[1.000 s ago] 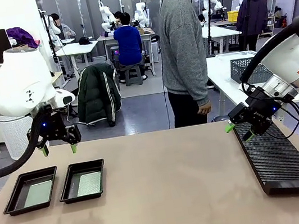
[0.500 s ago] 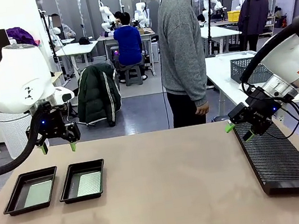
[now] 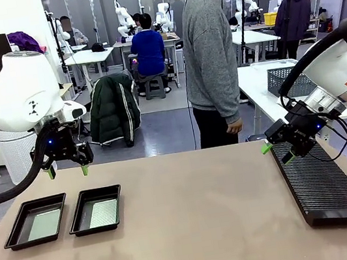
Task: Inspect and transfer BCBs to ESD trays.
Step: Pick up the ESD tray and place it on the left side of the table.
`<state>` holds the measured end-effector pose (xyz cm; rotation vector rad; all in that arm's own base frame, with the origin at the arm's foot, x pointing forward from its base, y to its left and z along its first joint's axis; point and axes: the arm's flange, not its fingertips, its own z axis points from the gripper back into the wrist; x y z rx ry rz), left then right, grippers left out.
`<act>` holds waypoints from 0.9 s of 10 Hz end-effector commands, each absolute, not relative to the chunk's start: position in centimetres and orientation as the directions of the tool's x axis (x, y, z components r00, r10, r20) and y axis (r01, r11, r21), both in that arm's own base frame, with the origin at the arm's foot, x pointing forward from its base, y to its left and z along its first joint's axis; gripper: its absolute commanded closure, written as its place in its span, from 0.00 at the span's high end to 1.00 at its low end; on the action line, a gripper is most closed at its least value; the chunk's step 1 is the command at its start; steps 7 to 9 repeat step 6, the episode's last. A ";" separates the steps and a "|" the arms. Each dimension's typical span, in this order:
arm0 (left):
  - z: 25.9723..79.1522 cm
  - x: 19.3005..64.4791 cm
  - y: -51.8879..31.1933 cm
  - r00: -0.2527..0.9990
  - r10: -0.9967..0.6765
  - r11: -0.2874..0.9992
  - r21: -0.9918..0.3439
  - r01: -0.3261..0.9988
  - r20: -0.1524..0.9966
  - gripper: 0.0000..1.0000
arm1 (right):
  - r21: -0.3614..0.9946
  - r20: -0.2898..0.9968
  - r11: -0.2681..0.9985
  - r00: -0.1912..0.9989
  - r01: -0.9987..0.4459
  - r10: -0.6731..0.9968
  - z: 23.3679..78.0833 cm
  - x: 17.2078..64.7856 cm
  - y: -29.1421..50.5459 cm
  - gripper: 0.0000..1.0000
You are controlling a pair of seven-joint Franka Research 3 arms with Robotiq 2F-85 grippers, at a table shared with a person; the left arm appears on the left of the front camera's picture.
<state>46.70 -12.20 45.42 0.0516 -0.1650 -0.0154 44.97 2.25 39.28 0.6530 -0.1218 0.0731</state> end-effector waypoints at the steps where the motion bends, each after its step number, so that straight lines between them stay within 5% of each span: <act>1: 45.4 46.6 -12.2 0.986 -0.020 0.999 0.053 0.011 0.163 0.97 | 0.599 0.132 0.795 0.991 -0.094 0.019 39.3 45.0 2.4 1.00; 9: 45.4 46.6 -12.2 0.986 -0.020 0.999 0.053 0.011 0.163 0.97 | 0.599 0.132 0.795 0.991 -0.094 0.019 39.3 45.0 2.4 1.00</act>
